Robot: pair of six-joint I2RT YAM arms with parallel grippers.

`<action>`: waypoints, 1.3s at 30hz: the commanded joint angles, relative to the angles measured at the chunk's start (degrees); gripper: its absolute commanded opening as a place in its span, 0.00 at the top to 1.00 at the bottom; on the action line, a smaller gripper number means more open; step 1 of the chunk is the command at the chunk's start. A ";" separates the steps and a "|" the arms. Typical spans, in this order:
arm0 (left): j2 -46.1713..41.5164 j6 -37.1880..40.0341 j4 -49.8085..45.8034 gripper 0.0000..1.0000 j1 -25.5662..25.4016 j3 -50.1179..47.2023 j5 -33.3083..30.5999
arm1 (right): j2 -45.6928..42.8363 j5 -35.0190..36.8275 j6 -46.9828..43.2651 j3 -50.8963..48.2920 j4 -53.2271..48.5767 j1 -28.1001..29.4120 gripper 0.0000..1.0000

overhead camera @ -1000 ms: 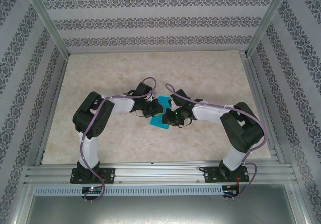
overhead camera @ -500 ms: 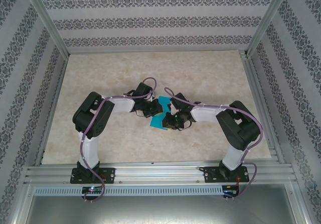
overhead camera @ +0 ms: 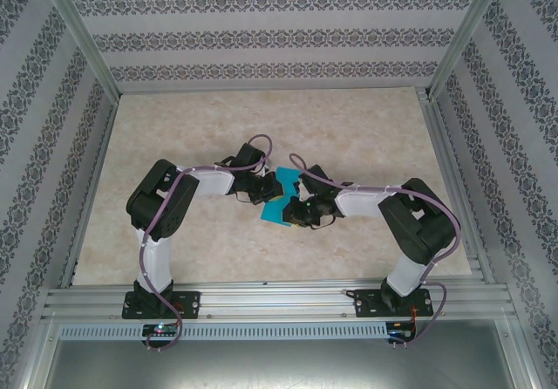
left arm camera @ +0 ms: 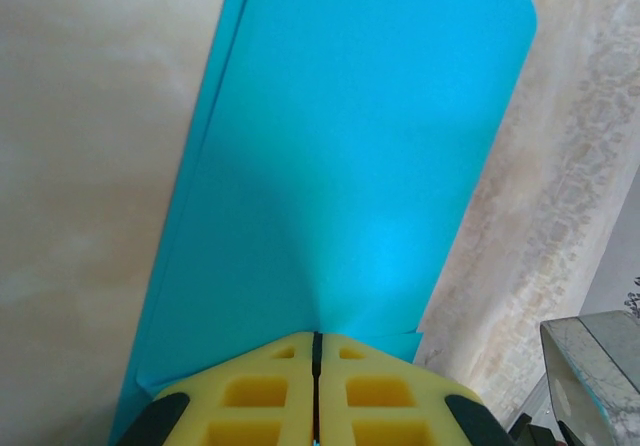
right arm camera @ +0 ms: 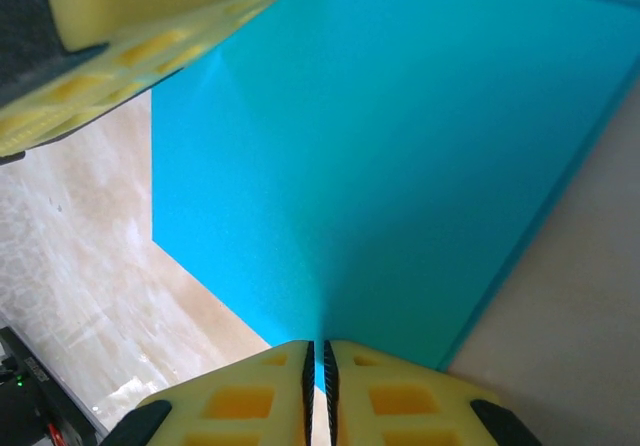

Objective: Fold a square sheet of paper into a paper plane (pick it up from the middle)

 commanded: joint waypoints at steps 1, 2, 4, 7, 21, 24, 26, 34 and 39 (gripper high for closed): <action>3.01 0.63 -3.46 0.91 0.31 -1.49 -2.56 | -0.34 -0.95 2.79 -4.01 -3.69 0.40 0.85; 3.01 0.62 -3.46 0.91 0.31 -1.42 -2.57 | -0.52 -0.87 3.24 -4.43 -3.65 0.43 0.85; 3.10 0.54 -3.39 0.91 0.28 -1.35 -2.65 | -1.04 -1.00 3.56 -5.10 -3.65 0.42 0.85; 3.06 0.57 -3.38 0.91 0.32 -1.39 -2.52 | -2.84 0.17 3.16 -5.88 -5.49 0.33 0.85; 2.70 0.58 -2.61 0.91 0.30 -1.54 -2.19 | -9.21 -2.48 7.33 -9.98 -1.14 -0.11 0.85; 2.49 0.86 -2.75 0.90 0.27 -1.56 -2.21 | -12.52 -2.57 7.60 -7.86 -0.77 -0.52 0.94; 2.65 0.77 -2.58 0.90 0.26 -1.52 -2.08 | -13.40 -1.90 8.11 -6.07 -0.04 -0.73 1.00; 2.83 1.06 -3.09 0.90 0.32 -0.92 -1.43 | -3.10 -1.63 8.93 0.90 2.19 -0.79 1.00; 2.75 1.22 -3.47 0.90 0.27 -0.44 -1.25 | 1.40 -0.68 7.28 0.75 -0.01 -1.20 1.00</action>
